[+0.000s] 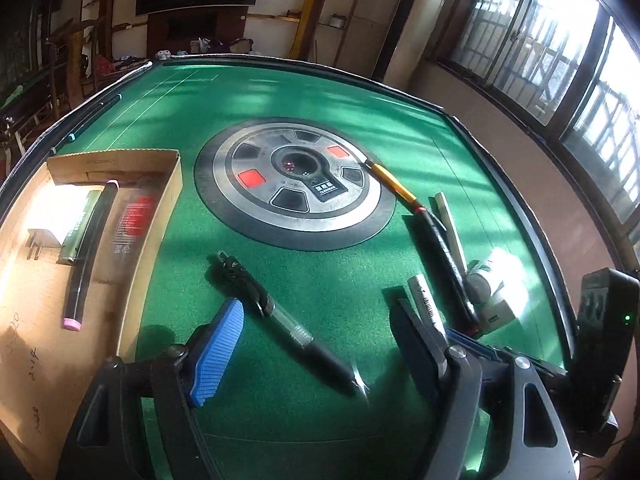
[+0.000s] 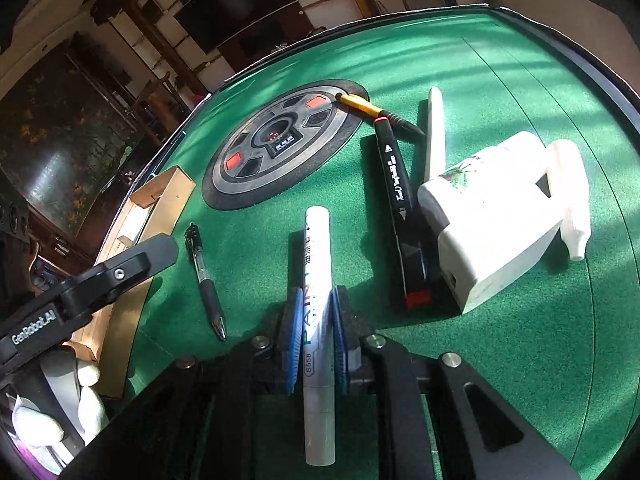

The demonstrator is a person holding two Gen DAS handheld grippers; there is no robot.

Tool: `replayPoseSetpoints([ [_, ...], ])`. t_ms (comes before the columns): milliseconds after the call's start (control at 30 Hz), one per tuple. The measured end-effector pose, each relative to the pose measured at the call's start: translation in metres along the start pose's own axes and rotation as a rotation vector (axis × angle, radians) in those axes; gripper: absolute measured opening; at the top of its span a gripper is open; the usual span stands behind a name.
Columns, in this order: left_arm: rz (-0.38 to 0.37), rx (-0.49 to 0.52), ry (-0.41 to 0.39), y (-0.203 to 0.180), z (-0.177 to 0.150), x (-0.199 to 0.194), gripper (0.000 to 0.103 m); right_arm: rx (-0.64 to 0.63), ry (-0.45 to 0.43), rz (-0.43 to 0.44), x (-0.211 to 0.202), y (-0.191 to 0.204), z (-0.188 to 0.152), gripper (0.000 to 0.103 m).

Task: Organize rigid objects
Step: 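Grasp the white PAINT marker with the right tool and lift it, then grasp the clear black-tipped pen with the left tool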

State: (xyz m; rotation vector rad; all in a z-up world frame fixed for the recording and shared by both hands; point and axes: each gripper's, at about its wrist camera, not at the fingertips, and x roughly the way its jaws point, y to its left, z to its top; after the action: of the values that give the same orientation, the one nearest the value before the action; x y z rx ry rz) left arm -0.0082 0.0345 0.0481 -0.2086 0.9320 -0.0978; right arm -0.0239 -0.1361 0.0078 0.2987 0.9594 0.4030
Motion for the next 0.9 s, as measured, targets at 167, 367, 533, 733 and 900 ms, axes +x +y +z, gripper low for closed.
replayPoseSetpoints([
  [167,-0.003,0.093,0.073,-0.011,-0.007,0.025,0.018,0.015,0.004,0.016,0.0,-0.003,-0.001,0.014],
  [367,-0.004,0.122,0.093,-0.008,-0.017,0.021,0.002,0.029,0.006,0.021,-0.001,-0.004,-0.003,0.014],
  [533,0.009,0.064,0.086,-0.006,-0.013,0.029,0.006,0.029,0.003,0.021,-0.001,-0.005,-0.004,0.014],
  [733,-0.052,-0.044,0.018,-0.003,-0.01,0.01,0.071,0.031,0.0,0.024,-0.001,-0.006,-0.004,0.014],
  [900,0.065,-0.003,-0.003,-0.014,0.008,0.022,0.073,0.026,-0.003,0.022,0.001,-0.006,-0.003,0.014],
])
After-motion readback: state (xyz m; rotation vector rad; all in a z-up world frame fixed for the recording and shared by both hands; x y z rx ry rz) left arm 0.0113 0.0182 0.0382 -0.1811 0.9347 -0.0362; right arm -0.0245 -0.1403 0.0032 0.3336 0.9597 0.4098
